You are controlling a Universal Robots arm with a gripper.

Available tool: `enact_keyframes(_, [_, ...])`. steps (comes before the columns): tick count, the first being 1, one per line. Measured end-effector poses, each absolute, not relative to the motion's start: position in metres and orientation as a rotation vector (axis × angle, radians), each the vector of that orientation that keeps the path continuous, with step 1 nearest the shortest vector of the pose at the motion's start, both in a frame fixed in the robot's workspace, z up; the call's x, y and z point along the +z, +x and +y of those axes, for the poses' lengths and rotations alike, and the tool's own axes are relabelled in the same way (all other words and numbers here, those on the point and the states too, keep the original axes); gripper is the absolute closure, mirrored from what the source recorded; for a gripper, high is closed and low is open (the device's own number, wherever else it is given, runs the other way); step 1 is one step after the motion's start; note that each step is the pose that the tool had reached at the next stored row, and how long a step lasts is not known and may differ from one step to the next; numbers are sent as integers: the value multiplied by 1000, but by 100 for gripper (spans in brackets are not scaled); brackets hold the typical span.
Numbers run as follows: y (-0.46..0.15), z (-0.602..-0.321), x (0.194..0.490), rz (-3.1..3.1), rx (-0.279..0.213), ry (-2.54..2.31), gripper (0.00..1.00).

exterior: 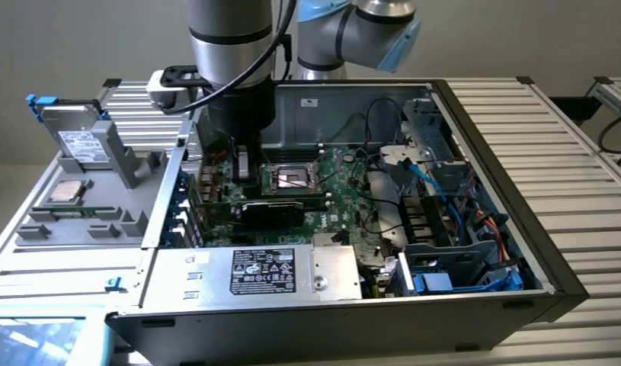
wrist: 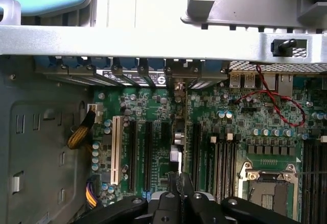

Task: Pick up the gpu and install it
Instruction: 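Press down on the gpu until it lock into place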

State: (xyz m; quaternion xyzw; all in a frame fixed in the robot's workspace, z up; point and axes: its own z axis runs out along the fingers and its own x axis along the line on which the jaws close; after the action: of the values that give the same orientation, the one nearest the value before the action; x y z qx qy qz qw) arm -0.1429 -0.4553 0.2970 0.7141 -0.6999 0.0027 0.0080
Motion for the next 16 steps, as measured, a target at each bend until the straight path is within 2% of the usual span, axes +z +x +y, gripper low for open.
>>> enact_keyframes(16, [-151, -447, 269, -2209, 10, 2209, 88])
